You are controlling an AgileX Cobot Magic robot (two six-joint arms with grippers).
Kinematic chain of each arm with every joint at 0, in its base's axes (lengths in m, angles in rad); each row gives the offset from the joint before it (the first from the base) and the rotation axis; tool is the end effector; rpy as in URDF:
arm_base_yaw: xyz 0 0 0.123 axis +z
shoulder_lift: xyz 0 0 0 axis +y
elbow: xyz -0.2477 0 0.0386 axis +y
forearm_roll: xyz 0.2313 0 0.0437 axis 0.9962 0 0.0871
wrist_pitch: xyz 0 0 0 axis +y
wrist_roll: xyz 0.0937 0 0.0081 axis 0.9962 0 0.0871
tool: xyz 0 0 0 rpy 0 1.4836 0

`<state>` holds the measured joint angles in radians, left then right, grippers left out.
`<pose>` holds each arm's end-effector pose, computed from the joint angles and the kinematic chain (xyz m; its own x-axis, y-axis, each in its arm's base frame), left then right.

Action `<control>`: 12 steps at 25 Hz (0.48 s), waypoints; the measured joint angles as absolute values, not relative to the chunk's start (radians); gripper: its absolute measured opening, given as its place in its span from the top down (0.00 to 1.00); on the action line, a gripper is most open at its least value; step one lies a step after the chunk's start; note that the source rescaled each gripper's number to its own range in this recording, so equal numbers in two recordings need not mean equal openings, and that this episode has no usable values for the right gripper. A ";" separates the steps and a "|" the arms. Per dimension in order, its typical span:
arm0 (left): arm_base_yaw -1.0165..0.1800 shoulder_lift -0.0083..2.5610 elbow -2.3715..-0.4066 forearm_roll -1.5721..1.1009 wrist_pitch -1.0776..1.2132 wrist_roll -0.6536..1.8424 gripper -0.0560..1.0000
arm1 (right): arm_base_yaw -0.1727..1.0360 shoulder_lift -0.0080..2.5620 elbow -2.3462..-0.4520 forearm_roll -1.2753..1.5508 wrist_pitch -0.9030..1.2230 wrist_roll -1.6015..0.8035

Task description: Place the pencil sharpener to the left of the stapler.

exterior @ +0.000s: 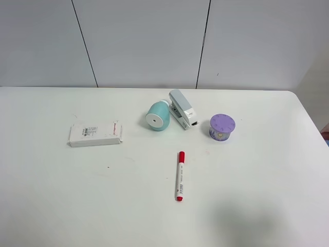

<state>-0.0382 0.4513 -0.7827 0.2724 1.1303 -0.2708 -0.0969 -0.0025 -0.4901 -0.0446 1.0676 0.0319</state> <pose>0.0691 0.0203 0.3237 -0.6114 -0.1238 -0.7816 -0.2450 0.9688 0.0381 0.0179 -0.0054 0.2648 -0.4647 0.0556 -0.8837 0.1359 0.9907 -0.0091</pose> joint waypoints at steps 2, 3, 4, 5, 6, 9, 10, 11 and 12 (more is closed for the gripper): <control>0.000 0.324 -0.701 0.250 1.155 -0.271 0.00 | -0.097 -0.003 -0.490 -0.045 1.068 0.032; 0.013 0.261 -0.668 0.235 1.161 -0.271 0.00 | -0.097 -0.003 -0.490 -0.045 1.068 0.032; 0.021 0.201 -0.641 0.216 1.162 -0.271 0.00 | -0.097 -0.003 -0.490 -0.045 1.068 0.032; 0.024 0.155 -0.624 0.201 1.161 -0.265 0.00 | -0.097 -0.003 -0.490 -0.045 1.068 0.032; 0.025 0.107 -0.607 0.193 1.161 -0.255 0.00 | -0.097 -0.003 -0.490 -0.045 1.068 0.032; 0.025 0.018 -0.584 0.189 1.161 -0.234 0.00 | -0.097 -0.003 -0.490 -0.045 1.068 0.032; 0.025 0.004 -0.581 0.184 1.162 -0.233 0.00 | -0.097 -0.003 -0.490 -0.045 1.068 0.032; 0.025 -0.002 -0.580 0.175 1.161 -0.230 0.00 | -0.097 -0.003 -0.490 -0.045 1.068 0.032; 0.025 -0.003 -0.576 0.162 1.157 -0.229 0.00 | -0.097 -0.003 -0.490 -0.045 1.068 0.032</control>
<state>0.0254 -0.0028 -0.5756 0.1616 1.1569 -0.2289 -0.0969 -0.0025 -0.4901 -0.0446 1.0676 0.0319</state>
